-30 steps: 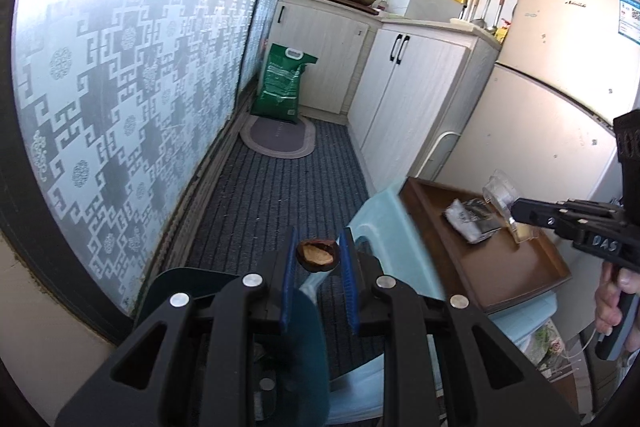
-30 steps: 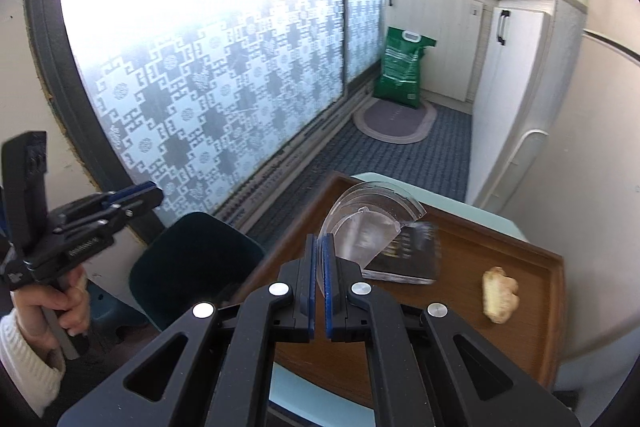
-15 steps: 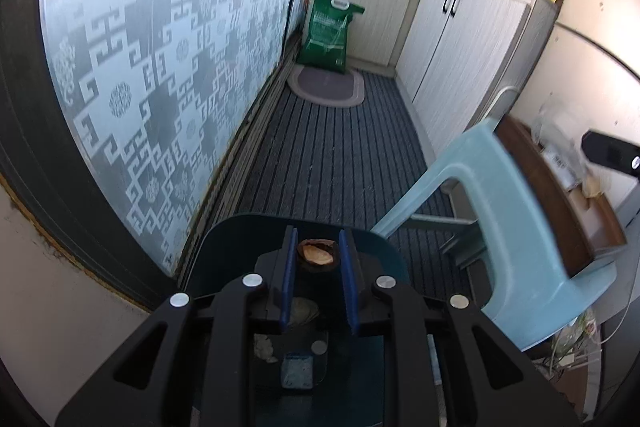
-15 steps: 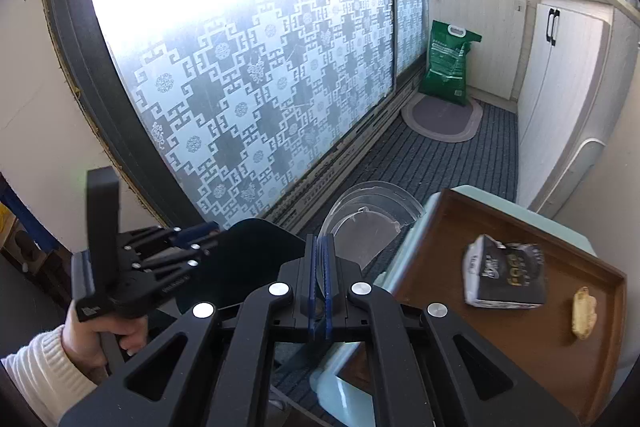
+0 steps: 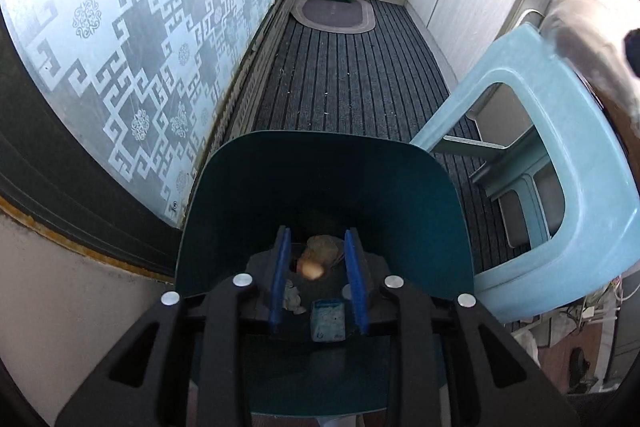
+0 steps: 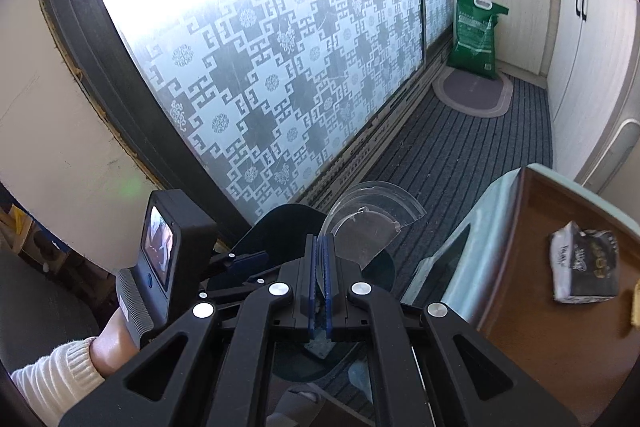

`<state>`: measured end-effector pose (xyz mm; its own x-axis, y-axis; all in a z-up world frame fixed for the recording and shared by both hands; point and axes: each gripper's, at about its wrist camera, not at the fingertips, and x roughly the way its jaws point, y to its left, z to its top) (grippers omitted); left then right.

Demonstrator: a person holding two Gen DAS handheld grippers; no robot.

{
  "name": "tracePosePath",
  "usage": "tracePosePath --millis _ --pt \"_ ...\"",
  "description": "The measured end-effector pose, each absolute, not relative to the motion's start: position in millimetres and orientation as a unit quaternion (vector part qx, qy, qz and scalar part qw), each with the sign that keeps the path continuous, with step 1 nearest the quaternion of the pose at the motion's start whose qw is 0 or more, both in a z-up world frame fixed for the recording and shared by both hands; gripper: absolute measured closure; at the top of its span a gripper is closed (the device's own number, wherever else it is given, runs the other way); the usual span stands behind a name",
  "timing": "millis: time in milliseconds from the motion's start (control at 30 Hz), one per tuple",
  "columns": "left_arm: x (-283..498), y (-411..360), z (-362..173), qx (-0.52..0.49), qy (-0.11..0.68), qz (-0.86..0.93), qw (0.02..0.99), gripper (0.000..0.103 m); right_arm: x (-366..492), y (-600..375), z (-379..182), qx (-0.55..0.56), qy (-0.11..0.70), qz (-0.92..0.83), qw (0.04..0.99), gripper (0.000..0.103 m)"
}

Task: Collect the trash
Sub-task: 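Drop the shell into the teal bin with the left gripper while the right carries the lid, then release the clear lid into the teal bin with the right gripper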

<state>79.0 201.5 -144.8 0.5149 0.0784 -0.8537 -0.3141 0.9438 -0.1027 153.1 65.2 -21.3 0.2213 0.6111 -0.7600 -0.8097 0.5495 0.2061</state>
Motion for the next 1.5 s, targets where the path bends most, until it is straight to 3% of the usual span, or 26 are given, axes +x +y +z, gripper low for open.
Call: tracePosePath --millis 167,533,1167,1267,1300,1500 --pt "75 201 -139 -0.128 0.463 0.110 0.870 0.075 151 75 -34 -0.122 0.435 0.462 0.763 0.100" --pt "55 202 -91 -0.129 0.358 0.113 0.918 0.092 151 84 -63 -0.131 0.466 0.461 0.744 0.100" --pt "20 193 -24 -0.128 0.212 0.106 0.963 0.097 114 122 -157 -0.218 0.526 0.468 0.676 0.099" --pt "11 191 -16 -0.126 0.187 0.103 0.969 0.096 113 120 -167 -0.211 0.546 0.466 0.663 0.079" --pt "8 190 -13 -0.128 0.179 0.100 0.970 0.096 112 118 -169 -0.210 0.548 0.465 0.663 0.066" --pt "-3 186 5 -0.147 0.133 0.088 0.976 0.096 105 115 -163 -0.208 0.534 0.466 0.674 0.064"
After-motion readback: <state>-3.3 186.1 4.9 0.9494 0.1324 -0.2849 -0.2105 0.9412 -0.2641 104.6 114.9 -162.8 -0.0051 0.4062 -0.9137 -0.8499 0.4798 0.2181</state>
